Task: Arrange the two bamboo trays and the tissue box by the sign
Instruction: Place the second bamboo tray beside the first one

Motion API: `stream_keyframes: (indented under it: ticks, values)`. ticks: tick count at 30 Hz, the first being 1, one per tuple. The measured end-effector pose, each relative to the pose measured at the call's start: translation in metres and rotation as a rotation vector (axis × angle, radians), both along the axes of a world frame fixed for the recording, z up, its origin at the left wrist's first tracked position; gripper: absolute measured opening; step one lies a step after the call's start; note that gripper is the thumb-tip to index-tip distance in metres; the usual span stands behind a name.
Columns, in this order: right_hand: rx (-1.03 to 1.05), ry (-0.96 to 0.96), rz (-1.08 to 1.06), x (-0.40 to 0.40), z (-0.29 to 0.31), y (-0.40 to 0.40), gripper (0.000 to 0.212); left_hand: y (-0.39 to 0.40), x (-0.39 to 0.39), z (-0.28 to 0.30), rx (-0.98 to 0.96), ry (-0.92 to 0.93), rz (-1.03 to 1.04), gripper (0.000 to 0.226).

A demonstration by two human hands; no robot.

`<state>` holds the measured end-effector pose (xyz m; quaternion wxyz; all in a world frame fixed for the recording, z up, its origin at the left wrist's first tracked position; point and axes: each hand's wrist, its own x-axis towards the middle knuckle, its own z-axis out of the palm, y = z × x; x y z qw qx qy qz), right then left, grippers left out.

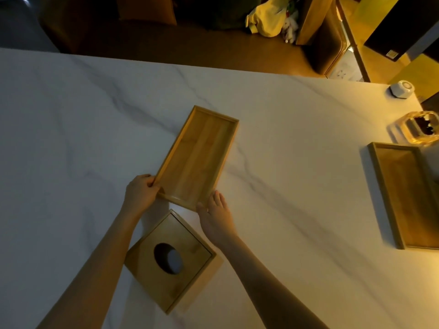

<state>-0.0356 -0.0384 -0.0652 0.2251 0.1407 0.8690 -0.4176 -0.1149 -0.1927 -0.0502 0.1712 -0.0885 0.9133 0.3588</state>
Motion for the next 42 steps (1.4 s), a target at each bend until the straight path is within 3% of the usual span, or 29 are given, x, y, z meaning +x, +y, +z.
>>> stream_keyframes:
  ticks: [3, 7, 10, 16, 25, 33, 42]
  values:
    - [-0.158, 0.059, -0.165, 0.003, 0.007, 0.008, 0.039, 0.001, 0.000, 0.012, 0.160, -0.072, 0.138, 0.027]
    - [-0.169, 0.022, -0.405, 0.000, 0.014, 0.031, 0.029, 0.002, 0.004, 0.023, 0.381, -0.154, 0.197, 0.036]
    - [-0.418, -0.022, -0.599, -0.006, 0.022, 0.047, 0.021, 0.008, 0.009, 0.030, 0.479, -0.180, 0.192, 0.040]
    - [-0.605, 0.001, -0.619, -0.005, 0.047, 0.078, 0.016, 0.030, 0.025, 0.046, 0.614, -0.190, 0.211, 0.036]
    - [-0.582, 0.108, -0.611, 0.043, 0.066, 0.139, 0.033, 0.093, 0.066, 0.068, 0.735, -0.121, 0.217, 0.034]
    - [-0.470, 0.227, -0.569, 0.099, 0.075, 0.213, 0.030, 0.167, 0.108, 0.067, 0.762, -0.071, 0.132, 0.035]
    - [-0.302, 0.224, -0.574, 0.139, 0.066, 0.294, 0.030, 0.257, 0.142, 0.053, 0.688, -0.066, 0.047, 0.026]
